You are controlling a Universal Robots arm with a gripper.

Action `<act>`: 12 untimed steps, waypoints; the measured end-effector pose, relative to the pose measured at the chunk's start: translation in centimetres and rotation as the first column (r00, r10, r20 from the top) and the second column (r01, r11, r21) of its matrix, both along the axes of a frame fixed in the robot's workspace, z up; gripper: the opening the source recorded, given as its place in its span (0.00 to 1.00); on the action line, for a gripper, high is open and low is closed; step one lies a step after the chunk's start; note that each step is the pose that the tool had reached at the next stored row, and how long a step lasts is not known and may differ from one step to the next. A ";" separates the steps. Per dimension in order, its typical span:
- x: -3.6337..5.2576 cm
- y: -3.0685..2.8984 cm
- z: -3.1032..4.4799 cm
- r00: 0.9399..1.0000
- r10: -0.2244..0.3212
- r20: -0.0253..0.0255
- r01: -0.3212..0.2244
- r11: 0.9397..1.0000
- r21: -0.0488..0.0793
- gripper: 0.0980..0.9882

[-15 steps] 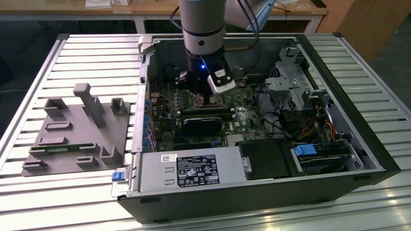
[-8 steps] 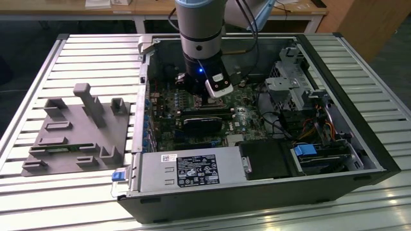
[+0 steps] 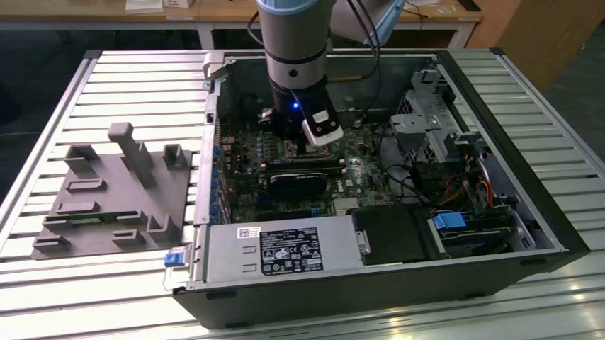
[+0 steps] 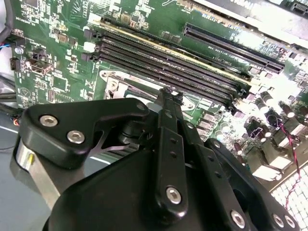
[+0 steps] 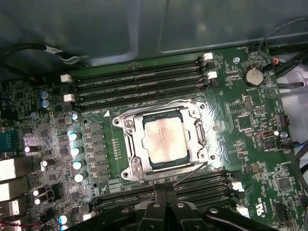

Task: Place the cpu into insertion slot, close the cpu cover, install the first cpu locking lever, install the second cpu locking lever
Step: 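Install the second cpu locking lever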

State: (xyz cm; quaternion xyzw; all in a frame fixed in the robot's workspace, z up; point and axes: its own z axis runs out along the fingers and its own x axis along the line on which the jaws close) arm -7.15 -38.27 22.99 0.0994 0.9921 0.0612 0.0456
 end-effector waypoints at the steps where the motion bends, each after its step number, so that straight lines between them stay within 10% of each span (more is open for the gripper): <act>1: 0.00 -0.12 -0.02 1.000 0.000 0.000 0.000 1.000 0.005 0.00; 12: -0.29 -0.91 -0.63 1.000 0.000 0.000 0.000 0.999 0.054 0.00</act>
